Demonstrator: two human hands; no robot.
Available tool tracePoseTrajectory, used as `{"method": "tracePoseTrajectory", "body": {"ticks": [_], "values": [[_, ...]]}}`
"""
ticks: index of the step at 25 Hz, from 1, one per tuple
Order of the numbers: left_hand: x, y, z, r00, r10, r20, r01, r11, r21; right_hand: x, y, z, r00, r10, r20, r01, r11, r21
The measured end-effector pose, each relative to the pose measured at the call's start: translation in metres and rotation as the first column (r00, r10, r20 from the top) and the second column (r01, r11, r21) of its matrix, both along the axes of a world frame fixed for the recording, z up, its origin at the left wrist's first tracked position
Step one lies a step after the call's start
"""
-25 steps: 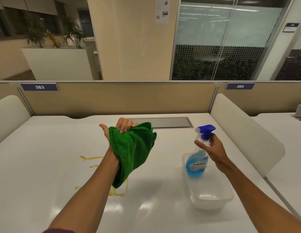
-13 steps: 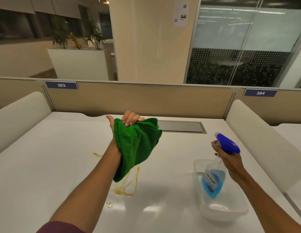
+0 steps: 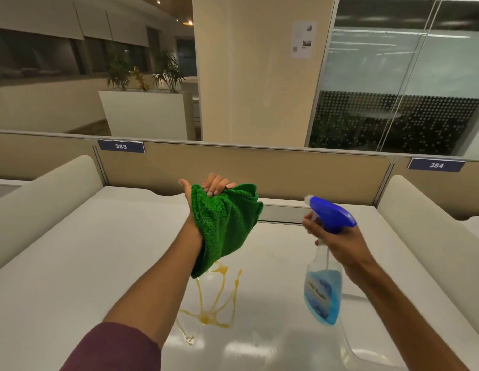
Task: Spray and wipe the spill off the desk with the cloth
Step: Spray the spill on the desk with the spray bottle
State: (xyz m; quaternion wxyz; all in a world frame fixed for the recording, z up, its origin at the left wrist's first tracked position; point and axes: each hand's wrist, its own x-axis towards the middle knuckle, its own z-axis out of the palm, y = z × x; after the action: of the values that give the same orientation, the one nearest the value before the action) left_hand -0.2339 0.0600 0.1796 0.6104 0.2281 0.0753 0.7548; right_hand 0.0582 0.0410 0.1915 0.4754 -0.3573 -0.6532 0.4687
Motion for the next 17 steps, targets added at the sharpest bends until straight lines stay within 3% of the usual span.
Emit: {"method": "tracePoseTrajectory", "body": {"ticks": [6,14,17], "values": [[-0.006,-0.005,-0.001,0.999,0.032,-0.004,-0.032,0.999,-0.033,-0.069,-0.039,-0.018,0.988,0.151,0.014,-0.149,0.984,-0.098],[-0.018,-0.012,0.005,0.999,0.048,0.026,-0.047,0.999,-0.019,-0.092,-0.047,-0.031,0.999,0.014,0.051,-0.010,0.997,-0.071],[-0.022,-0.014,0.011,0.998,0.052,0.048,-0.052,0.999,-0.006,-0.085,-0.042,-0.032,0.996,0.094,0.005,-0.093,0.991,-0.092]]}}
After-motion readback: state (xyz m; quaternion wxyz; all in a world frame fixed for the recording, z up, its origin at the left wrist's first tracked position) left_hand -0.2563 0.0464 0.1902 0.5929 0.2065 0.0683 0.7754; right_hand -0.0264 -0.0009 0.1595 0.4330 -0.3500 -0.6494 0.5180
